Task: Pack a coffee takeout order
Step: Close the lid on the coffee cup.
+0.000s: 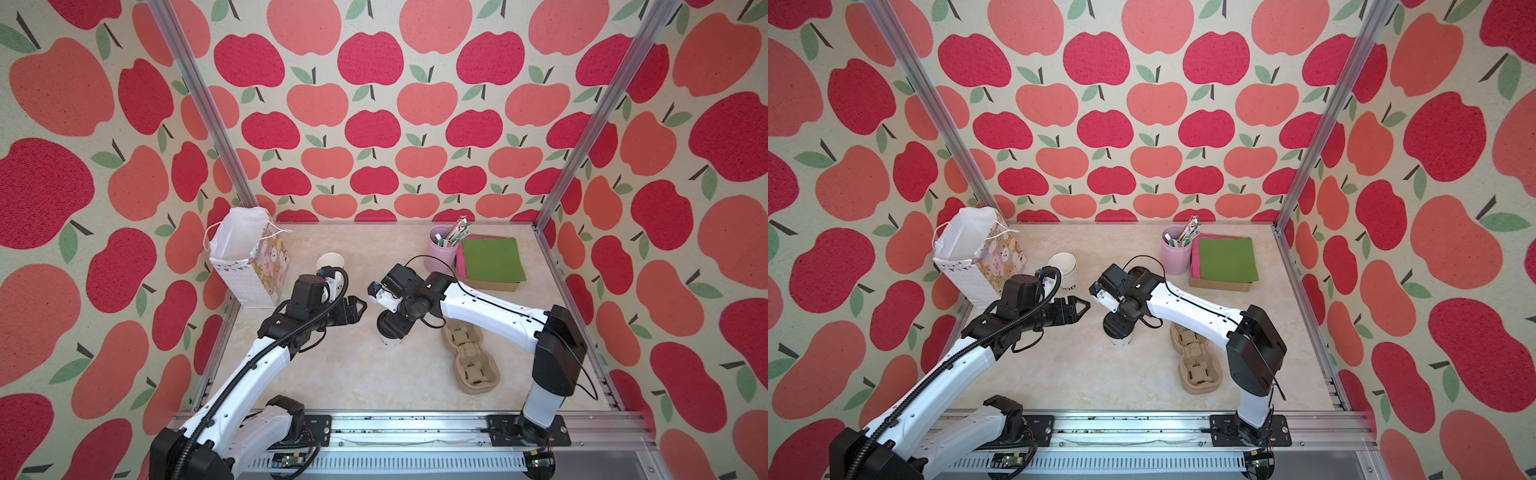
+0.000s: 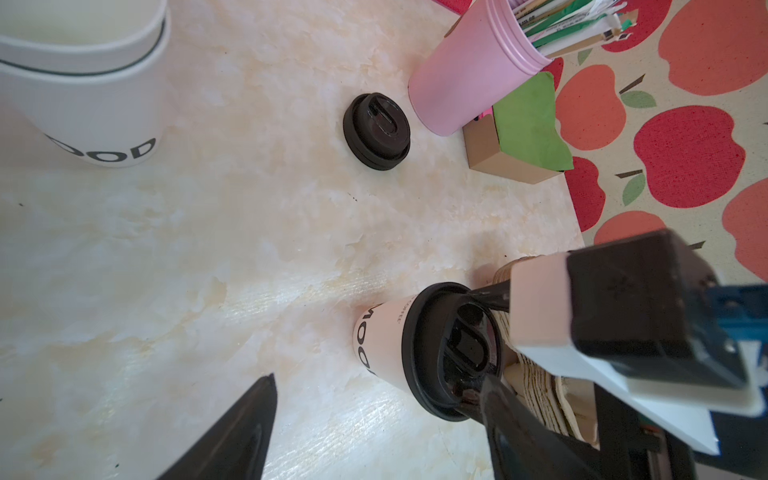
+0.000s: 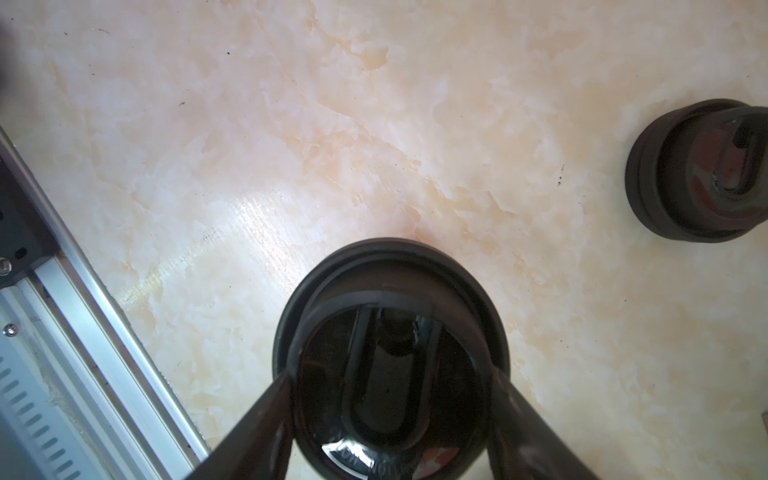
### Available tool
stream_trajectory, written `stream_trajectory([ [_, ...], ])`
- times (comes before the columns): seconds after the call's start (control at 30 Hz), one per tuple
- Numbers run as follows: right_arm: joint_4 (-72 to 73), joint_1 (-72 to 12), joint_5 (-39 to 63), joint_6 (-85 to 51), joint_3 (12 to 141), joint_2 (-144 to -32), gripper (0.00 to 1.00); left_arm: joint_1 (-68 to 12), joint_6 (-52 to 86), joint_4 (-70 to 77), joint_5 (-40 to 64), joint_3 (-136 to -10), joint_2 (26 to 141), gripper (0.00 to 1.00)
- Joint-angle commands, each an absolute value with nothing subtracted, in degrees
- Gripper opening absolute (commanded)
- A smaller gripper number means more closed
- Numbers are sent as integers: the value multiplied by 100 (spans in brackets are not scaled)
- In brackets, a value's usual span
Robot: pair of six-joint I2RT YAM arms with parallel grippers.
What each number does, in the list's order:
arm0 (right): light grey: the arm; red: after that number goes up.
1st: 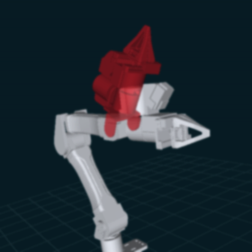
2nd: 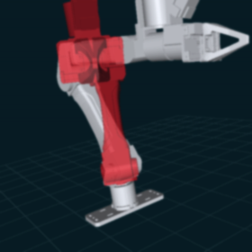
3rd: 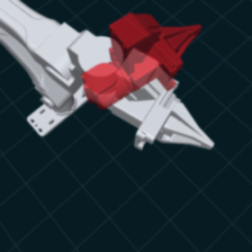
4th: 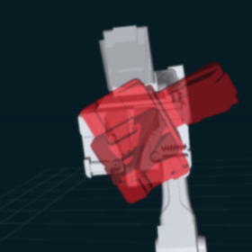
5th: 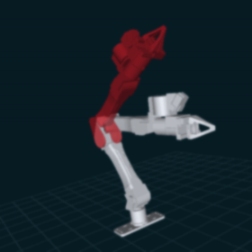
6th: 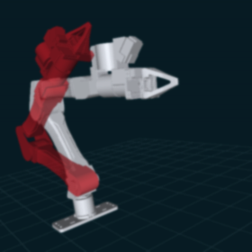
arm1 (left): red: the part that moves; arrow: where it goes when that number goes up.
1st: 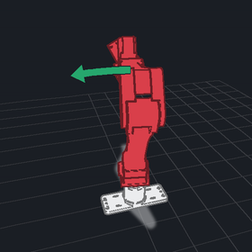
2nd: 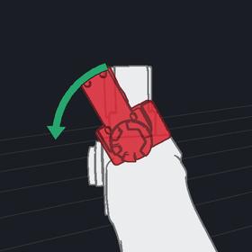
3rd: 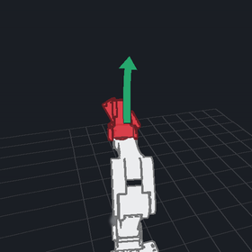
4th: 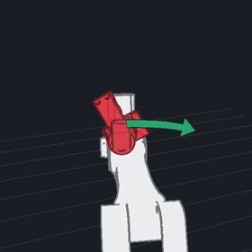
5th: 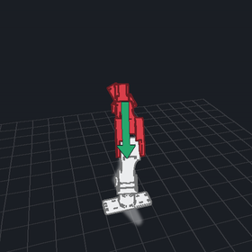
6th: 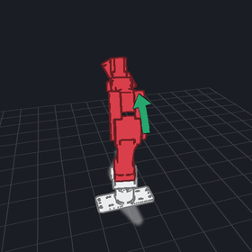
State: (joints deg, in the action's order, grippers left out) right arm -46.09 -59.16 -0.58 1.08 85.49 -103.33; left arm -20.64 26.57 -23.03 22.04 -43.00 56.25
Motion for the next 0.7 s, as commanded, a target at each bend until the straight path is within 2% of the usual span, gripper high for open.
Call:
stream_trajectory([
  [0.0, -5616, -6002, -134, -88, 7890, -11096, 64, -2028, 2851, -2036, 2379, -4138, 5592, 75],
  [0.67, -5511, -6014, -36, -176, 7800, -11057, 64, -2511, 3361, -1007, 2956, -3700, 6566, 45],
])
